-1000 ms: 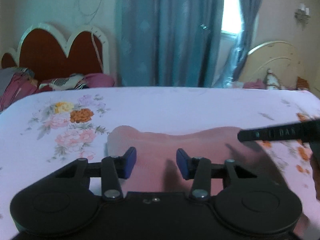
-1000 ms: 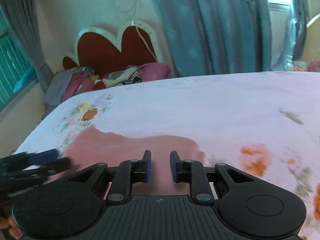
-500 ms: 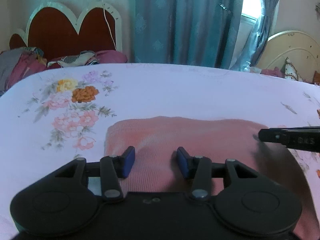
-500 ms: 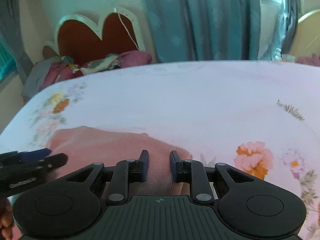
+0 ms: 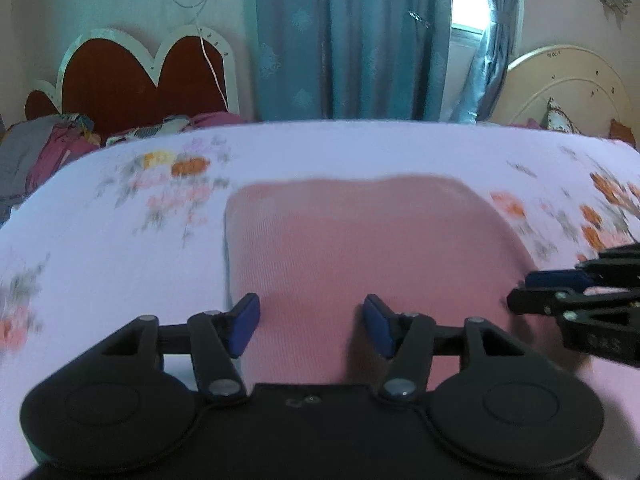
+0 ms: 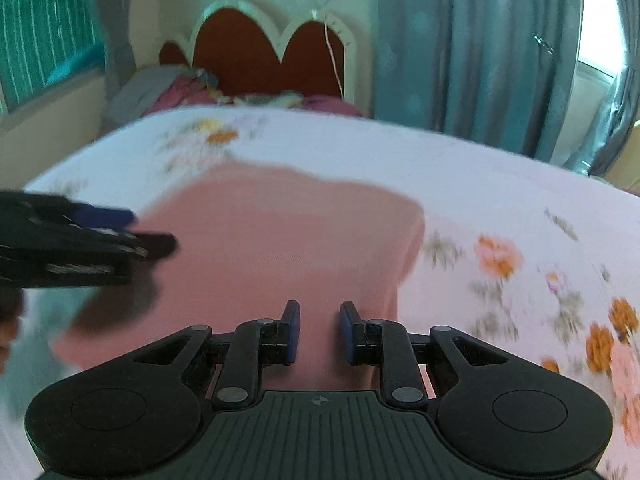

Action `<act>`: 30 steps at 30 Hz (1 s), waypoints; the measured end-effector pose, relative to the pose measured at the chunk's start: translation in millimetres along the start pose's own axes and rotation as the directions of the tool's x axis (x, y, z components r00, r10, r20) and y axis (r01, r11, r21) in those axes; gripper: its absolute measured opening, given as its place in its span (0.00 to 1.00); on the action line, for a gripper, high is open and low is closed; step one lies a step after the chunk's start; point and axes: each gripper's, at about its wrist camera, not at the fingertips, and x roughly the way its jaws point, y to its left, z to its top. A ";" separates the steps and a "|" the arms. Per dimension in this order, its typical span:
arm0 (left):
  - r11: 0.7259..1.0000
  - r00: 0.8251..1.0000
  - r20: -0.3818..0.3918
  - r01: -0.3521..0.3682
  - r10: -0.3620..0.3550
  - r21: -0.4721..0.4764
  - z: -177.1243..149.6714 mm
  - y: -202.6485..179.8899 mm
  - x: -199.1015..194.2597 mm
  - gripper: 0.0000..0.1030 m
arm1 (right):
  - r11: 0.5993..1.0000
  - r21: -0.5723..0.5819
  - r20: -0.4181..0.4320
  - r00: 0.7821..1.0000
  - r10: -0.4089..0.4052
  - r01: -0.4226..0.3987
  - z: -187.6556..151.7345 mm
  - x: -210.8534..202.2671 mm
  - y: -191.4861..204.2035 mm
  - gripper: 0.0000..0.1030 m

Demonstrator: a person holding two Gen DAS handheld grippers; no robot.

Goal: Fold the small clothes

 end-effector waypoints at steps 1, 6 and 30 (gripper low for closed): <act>1.000 1.000 0.001 -0.012 0.012 0.000 -7.1 -1.0 -3.4 0.56 | 1.000 -0.017 -0.007 1.000 -0.020 0.019 -6.5 1.4 0.3 0.21; 0.997 0.999 -0.040 -0.024 0.022 -0.068 -23.8 5.8 4.6 0.61 | 0.996 -0.002 -0.018 0.996 -0.091 0.091 -22.9 11.5 -12.5 0.21; 0.986 0.978 -0.142 -0.163 0.156 -0.038 -24.0 -3.8 -0.5 1.00 | 0.958 0.220 -0.088 0.982 -0.169 0.184 -25.4 -0.8 -23.1 0.69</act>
